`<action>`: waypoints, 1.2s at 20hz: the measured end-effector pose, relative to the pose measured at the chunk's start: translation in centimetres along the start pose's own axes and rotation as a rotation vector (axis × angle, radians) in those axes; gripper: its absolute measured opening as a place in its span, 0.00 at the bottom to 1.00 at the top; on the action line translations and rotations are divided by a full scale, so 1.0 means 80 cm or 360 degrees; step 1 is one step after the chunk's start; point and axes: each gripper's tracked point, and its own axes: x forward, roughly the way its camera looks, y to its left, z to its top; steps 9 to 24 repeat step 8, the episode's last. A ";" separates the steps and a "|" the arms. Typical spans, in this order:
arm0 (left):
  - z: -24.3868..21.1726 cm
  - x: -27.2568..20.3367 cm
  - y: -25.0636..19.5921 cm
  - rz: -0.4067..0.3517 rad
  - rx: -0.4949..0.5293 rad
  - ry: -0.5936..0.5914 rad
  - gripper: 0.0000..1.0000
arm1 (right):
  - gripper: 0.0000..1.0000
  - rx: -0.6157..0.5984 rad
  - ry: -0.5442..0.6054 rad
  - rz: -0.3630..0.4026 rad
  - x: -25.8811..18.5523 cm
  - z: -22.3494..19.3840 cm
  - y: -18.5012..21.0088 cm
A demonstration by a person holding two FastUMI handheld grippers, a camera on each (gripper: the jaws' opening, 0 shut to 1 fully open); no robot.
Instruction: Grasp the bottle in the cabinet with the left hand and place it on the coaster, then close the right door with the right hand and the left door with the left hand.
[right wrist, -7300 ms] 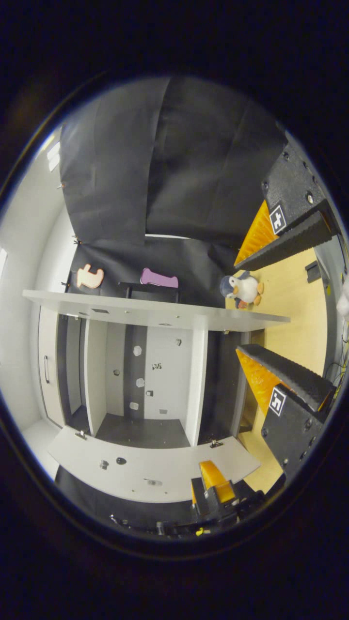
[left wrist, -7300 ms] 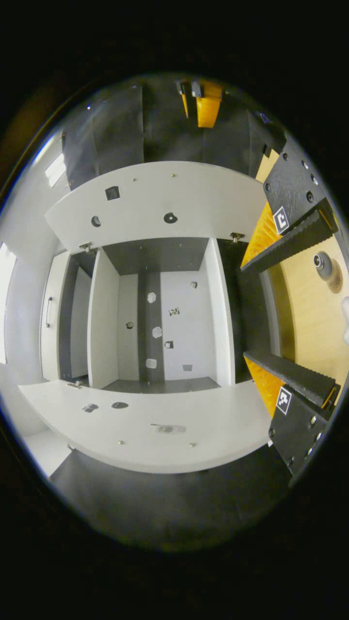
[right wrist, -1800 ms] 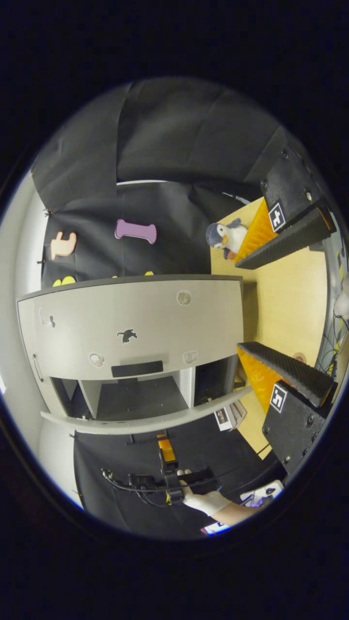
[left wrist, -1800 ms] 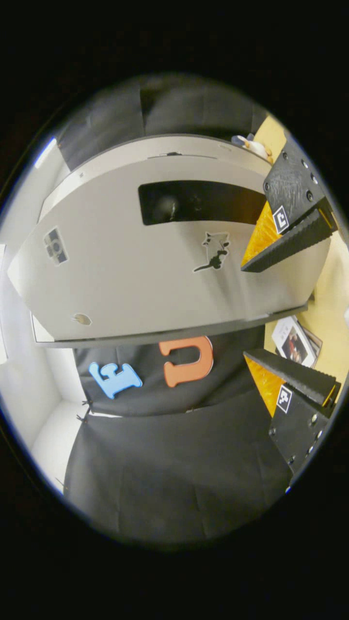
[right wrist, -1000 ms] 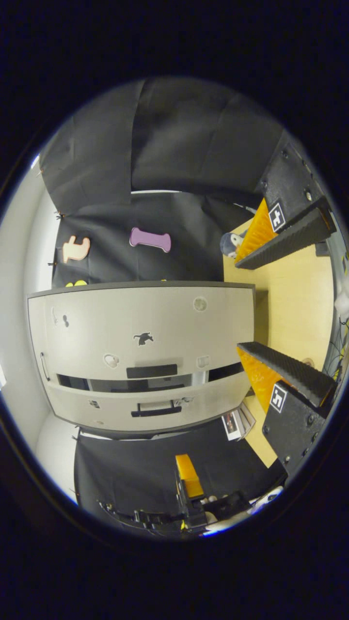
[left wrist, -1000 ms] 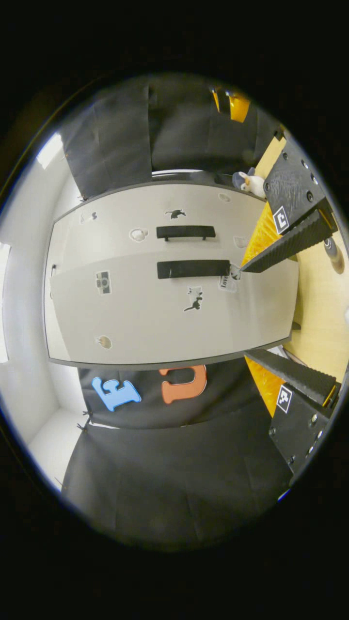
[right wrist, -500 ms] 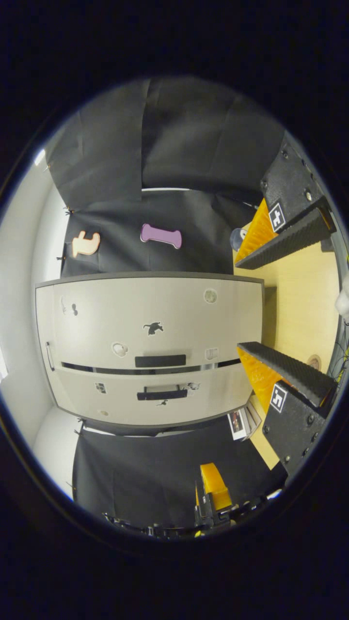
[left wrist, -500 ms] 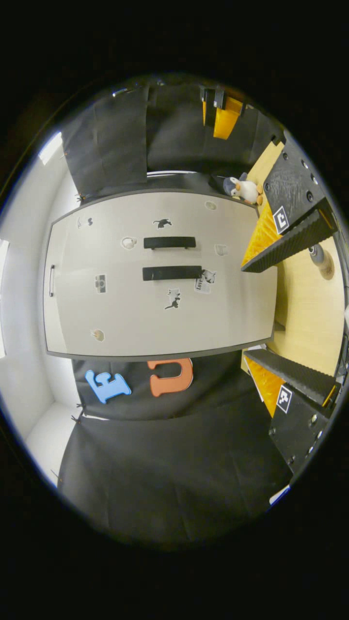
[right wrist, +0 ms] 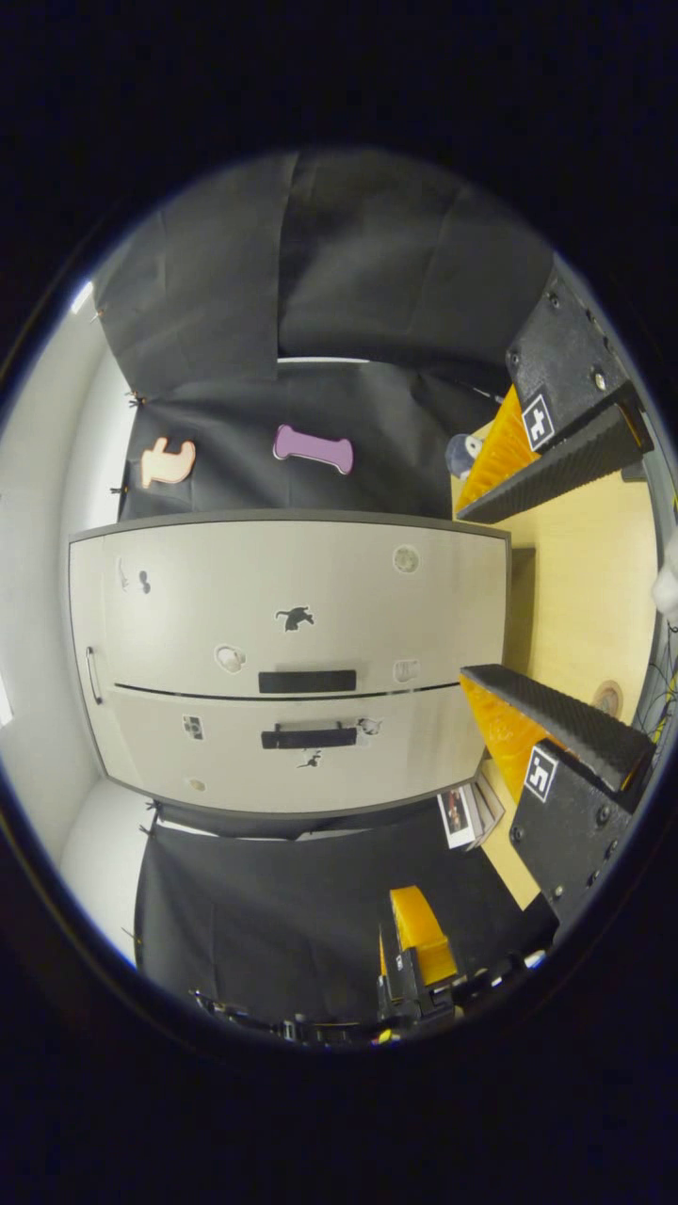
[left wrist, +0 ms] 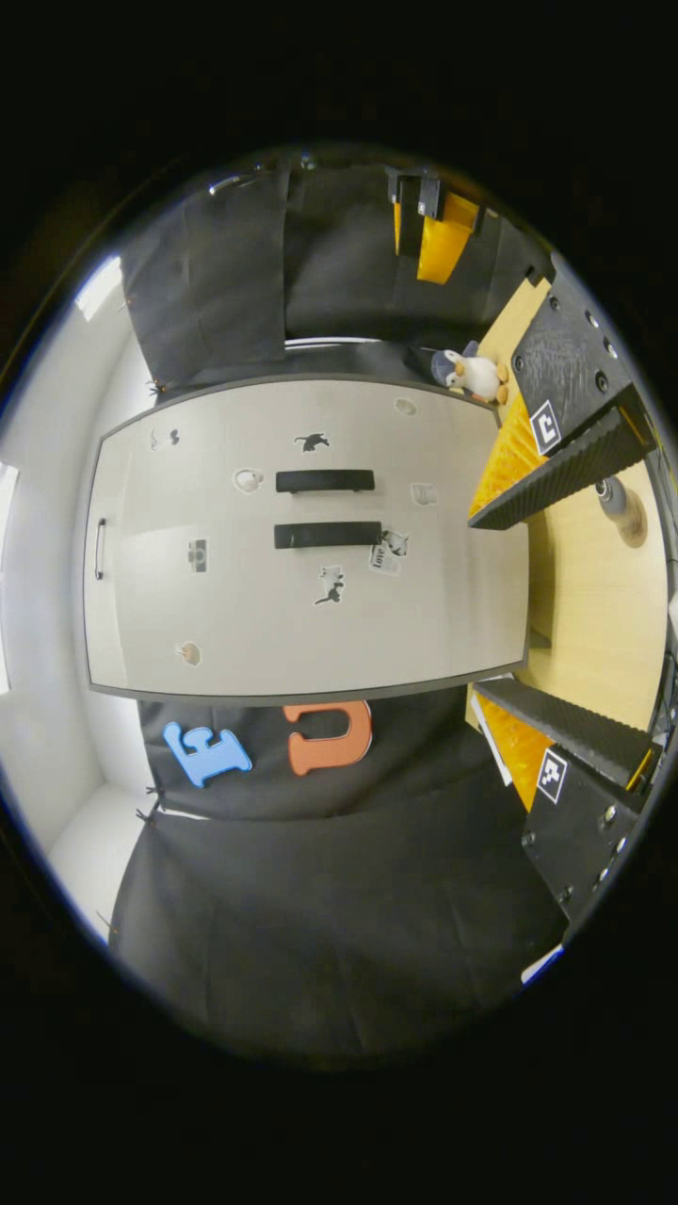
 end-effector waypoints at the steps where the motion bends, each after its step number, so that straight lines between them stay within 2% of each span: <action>1: 0.001 0.000 0.003 0.0004 0.0006 -0.0008 0.97 | 0.96 0.0002 -0.0001 -0.0010 0.000 0.000 0.000; 3: 0.005 0.000 0.006 0.0012 0.0015 -0.0019 0.97 | 0.99 0.0008 -0.0005 -0.0028 0.000 0.002 -0.001; 8: 0.008 0.001 0.015 0.0007 0.0021 -0.0036 0.97 | 0.96 0.0005 -0.0015 -0.0051 -0.002 0.004 0.007; 24: 0.008 0.001 0.015 0.0007 0.0021 -0.0036 0.97 | 0.96 0.0005 -0.0015 -0.0051 -0.002 0.004 0.007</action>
